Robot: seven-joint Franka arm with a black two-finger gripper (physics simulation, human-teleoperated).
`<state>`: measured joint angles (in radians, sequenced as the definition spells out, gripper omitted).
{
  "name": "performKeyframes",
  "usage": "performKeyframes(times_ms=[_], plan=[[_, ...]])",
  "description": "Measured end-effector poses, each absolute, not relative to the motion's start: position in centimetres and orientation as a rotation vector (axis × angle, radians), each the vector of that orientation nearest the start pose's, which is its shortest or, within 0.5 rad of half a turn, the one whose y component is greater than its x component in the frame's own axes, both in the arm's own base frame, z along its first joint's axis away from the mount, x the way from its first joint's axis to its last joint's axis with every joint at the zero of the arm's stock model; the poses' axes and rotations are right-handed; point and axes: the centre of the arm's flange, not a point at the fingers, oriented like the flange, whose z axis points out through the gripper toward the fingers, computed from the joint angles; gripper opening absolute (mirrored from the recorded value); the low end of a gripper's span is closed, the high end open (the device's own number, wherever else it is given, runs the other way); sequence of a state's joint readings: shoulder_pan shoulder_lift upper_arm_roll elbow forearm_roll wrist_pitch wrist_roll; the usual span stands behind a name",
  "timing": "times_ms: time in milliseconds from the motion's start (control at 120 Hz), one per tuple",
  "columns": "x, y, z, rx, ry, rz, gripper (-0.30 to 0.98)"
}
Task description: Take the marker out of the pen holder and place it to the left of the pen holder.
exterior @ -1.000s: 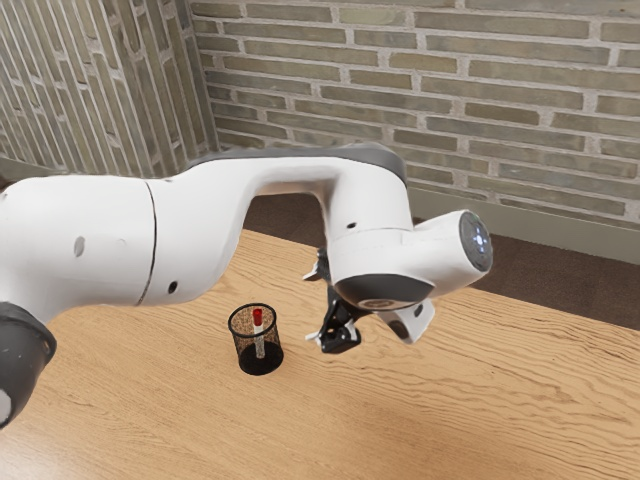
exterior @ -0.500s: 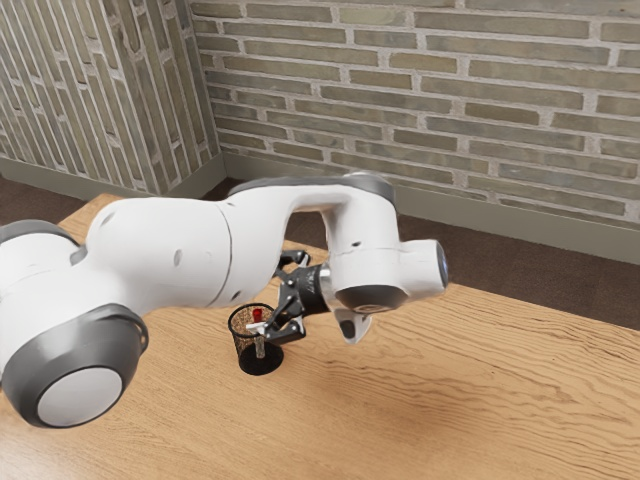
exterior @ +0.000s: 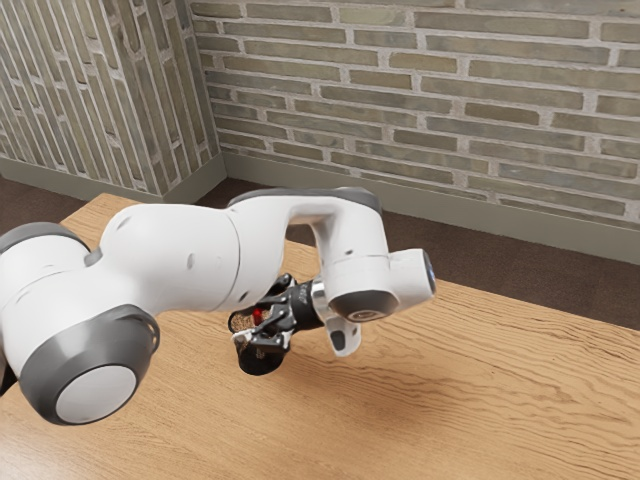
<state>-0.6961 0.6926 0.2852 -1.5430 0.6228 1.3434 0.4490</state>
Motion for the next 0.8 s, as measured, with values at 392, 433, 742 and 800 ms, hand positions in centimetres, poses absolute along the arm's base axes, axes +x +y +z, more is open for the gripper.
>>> performKeyframes(times_ms=[392, 433, 742, 800], plan=[[58.8, -21.3, 26.2, -1.864, 1.102, 0.969, 0.03], [58.9, -21.3, 26.2, -1.862, 1.106, 0.968, 0.00], [62.2, -18.0, 36.2, -1.922, 0.944, 0.873, -0.08], [62.4, -17.6, 39.6, -1.935, 0.905, 0.851, -0.09]])
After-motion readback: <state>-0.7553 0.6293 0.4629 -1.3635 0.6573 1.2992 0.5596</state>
